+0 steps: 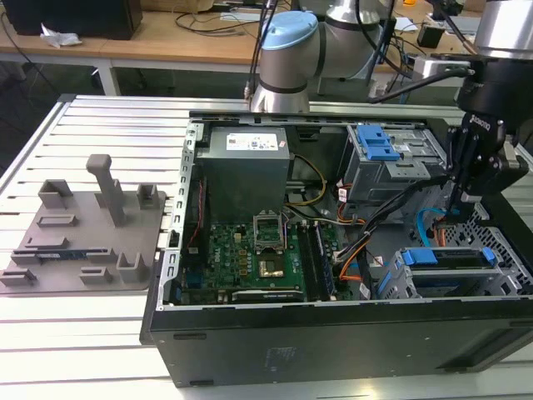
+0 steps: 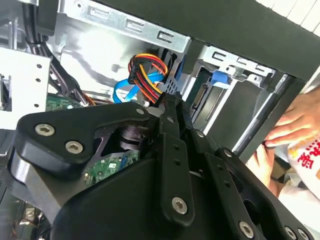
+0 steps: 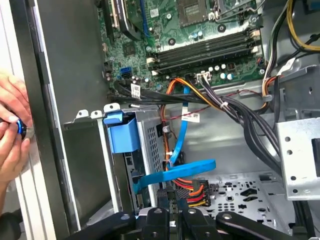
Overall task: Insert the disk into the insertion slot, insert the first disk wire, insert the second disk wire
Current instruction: 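Insert the first disk wire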
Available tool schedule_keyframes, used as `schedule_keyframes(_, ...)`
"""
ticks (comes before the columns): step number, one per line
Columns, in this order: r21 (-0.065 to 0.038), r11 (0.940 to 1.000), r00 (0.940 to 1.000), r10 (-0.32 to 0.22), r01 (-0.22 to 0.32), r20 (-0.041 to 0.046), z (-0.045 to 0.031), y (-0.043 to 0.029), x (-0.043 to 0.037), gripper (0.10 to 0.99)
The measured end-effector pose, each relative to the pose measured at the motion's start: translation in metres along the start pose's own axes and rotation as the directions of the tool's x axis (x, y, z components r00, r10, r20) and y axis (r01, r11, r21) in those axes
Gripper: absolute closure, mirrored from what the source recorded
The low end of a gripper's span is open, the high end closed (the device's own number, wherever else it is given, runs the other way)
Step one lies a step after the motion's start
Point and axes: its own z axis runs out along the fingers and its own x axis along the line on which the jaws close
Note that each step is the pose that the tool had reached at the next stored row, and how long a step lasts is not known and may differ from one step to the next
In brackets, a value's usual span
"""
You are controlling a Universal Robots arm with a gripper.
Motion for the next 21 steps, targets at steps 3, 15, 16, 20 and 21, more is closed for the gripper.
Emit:
schedule_keyframes(3, -0.011, 0.9999, 0.9998, -0.008, 0.009, 0.0177, 0.0003, -0.0016, 0.0018, 0.918)
schedule_keyframes(15, -0.031, 0.9994, 0.9907, -0.007, 0.011, 0.1358, 0.0026, -0.0101, 0.0285, 0.918)
schedule_keyframes(16, -0.037, 0.9992, 0.9855, -0.006, 0.013, 0.1694, 0.0017, -0.0107, 0.0300, 0.918)
schedule_keyframes(20, -0.047, 0.9988, 0.9753, -0.005, 0.016, 0.2207, 0.0001, -0.0123, 0.0346, 0.918)
schedule_keyframes(21, -0.048, 0.9987, 0.9744, -0.005, 0.016, 0.2247, -0.0002, -0.0128, 0.0362, 0.918)
